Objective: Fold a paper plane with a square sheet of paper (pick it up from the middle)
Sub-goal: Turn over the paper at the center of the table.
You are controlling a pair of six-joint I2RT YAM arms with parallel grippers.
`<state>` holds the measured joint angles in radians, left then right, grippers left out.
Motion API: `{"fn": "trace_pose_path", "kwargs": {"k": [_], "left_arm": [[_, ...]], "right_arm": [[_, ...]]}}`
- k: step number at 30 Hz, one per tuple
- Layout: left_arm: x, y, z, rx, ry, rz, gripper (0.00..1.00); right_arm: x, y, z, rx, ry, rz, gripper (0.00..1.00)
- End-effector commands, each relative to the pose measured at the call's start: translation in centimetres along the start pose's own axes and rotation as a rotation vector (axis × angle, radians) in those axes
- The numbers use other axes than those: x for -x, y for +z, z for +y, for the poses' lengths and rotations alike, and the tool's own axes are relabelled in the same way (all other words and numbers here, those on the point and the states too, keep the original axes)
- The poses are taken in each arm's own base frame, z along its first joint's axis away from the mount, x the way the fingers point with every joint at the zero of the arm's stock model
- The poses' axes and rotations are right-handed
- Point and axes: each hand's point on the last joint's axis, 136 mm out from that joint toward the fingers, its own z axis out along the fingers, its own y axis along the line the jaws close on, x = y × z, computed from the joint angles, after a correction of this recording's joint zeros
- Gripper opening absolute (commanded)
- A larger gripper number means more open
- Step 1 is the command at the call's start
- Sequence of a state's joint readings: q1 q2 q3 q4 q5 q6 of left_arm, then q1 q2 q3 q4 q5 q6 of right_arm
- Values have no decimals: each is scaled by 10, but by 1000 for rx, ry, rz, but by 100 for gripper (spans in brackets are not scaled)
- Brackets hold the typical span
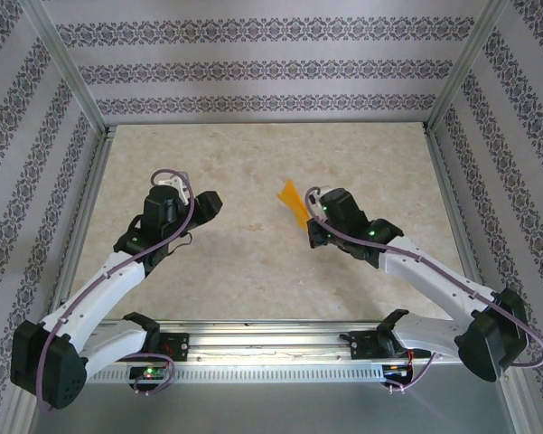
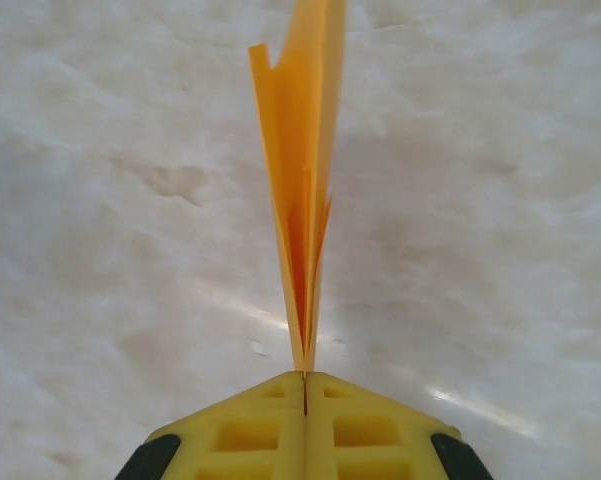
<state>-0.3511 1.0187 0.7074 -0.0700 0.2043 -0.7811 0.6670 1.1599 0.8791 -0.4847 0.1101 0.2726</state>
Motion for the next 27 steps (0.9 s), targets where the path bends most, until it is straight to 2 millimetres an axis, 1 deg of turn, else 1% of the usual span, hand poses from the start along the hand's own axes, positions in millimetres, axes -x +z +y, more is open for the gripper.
{"fn": "trace_pose_path", "kwargs": {"k": [1, 4, 5, 7, 9, 13, 15, 17, 19, 21, 24, 25, 27], "left_arm": [[-4, -3, 23, 84, 24, -3, 52], [-6, -4, 29, 107, 10, -4, 52], [-6, -5, 32, 121, 6, -7, 52], [-5, -7, 36, 140, 1, -15, 52], [-3, -11, 41, 167, -6, -26, 52], [0, -18, 48, 195, -11, -52, 52], [1, -20, 51, 204, -12, -59, 52], [1, -22, 55, 212, -17, -62, 52], [1, -22, 58, 219, -32, -60, 52], [1, -21, 60, 218, -47, -55, 52], [0, -19, 60, 207, -56, -41, 52], [0, -18, 59, 202, -57, -37, 53], [-1, -15, 57, 191, -54, -23, 53]], "right_arm": [[3, -22, -43, -366, -271, 56, 0], [13, -30, -55, -551, -377, 74, 0], [14, -27, -57, -587, -397, 79, 1], [10, -19, -53, -603, -427, 102, 1], [3, -9, -42, -590, -455, 123, 1], [-20, 16, -10, -536, -524, 202, 3], [-33, 28, 8, -495, -502, 251, 7], [-55, 46, 38, -348, -457, 336, 13], [-68, 56, 56, -302, -462, 374, 16], [-78, 62, 75, -242, -490, 416, 19], [-80, 64, 97, -159, -471, 426, 26], [-77, 62, 103, -128, -451, 413, 29], [-71, 57, 118, -13, -345, 398, 36]]}}
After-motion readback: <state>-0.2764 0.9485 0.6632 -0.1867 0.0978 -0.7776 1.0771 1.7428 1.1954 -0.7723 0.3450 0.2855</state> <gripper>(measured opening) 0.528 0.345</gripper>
